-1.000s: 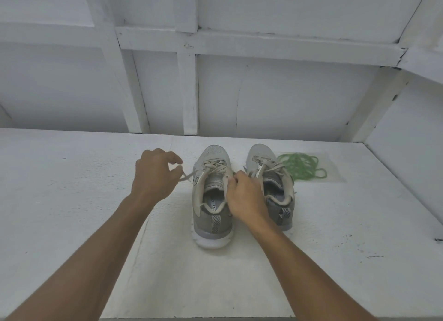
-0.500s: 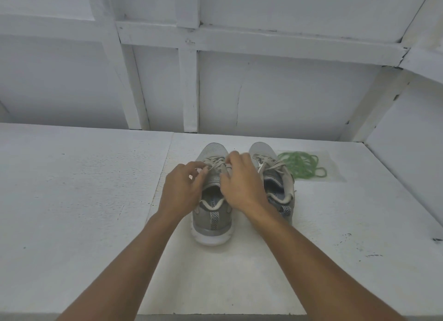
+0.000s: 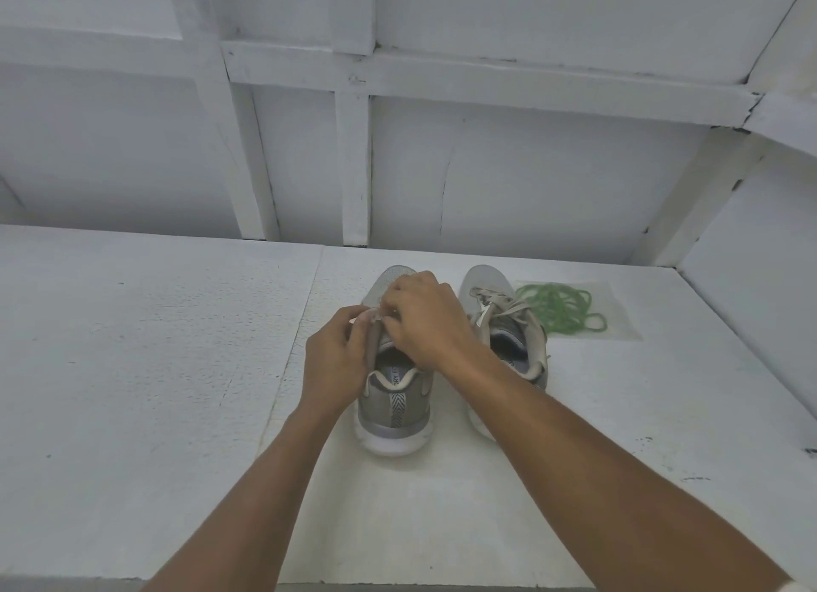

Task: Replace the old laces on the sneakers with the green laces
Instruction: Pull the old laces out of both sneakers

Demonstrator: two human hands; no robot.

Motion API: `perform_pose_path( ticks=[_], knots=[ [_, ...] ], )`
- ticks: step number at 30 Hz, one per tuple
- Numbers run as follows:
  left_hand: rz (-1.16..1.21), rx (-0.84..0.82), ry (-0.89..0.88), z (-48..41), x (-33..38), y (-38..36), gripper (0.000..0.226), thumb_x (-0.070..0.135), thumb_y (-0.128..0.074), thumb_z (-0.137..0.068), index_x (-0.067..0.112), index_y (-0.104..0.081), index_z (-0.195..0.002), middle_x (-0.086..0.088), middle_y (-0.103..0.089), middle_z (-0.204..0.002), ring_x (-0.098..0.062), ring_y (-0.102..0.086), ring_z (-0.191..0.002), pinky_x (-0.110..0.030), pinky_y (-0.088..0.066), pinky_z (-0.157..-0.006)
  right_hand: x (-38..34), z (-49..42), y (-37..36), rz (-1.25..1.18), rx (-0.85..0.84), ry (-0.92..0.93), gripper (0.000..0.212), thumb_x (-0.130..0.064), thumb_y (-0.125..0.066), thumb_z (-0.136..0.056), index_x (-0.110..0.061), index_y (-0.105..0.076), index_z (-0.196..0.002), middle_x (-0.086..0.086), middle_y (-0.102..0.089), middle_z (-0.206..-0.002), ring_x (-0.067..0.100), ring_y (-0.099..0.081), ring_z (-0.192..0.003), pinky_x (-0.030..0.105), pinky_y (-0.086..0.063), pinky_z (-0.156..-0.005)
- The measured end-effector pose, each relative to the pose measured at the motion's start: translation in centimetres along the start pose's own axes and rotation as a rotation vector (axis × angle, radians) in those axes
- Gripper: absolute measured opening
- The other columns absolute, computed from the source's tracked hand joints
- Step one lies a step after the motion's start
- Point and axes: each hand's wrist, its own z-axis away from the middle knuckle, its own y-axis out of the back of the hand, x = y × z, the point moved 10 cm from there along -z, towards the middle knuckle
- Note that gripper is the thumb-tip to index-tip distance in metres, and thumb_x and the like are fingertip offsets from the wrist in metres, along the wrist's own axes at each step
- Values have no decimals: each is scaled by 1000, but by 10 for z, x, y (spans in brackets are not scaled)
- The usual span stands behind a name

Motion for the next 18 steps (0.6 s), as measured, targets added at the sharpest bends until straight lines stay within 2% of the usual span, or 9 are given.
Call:
perform_pose_path(
  ticks=[4,8,13,16,18],
  knots=[
    [17,9,18,0,-3,-1,22,38,-48,-98,28,-67,-106,17,-67,-82,9,-60,-77,-8,-40,-61,12,-1,8,-66,7,-20,12,-21,-52,-88,-17,-63,-90,-2,-60,-104,22,-46,-106,36,-37,-85],
    [15,9,18,0,-4,-2,23,37,-48,-99,27,-67,-108,14,-67,-82,5,-61,-77,-15,-43,-65,4,1,-2,-108,-42,48,14,-27,-59,-89,-21,-62,-101,-5,-58,-114,20,-44,-112,37,-36,-90],
    [-5,6,19,-1,-6,-3,25,37,-48,-99,25,-67,-110,15,-67,-83,8,-59,-79,-11,-40,-65,6,1,7,-31,47,48,13,-26,-54,-94,-21,-65,-98,-6,-60,-113,21,-47,-108,36,-33,-84],
    [2,5,26,-2,-6,-4,26,38,-48,-99,25,-67,-111,16,-66,-85,8,-59,-80,-11,-41,-66,31,-2,32,27,143,-90,7,-13,-51,-91,-15,-56,-95,1,-56,-106,25,-48,-100,33,-27,-75],
    [4,4,24,-1,-5,-4,26,38,-49,-99,25,-67,-112,17,-66,-86,7,-60,-80,-11,-41,-66,49,-2,40,-2,165,-216,10,-10,-48,-90,-13,-54,-98,4,-54,-109,26,-48,-101,36,-33,-78]
  ],
)
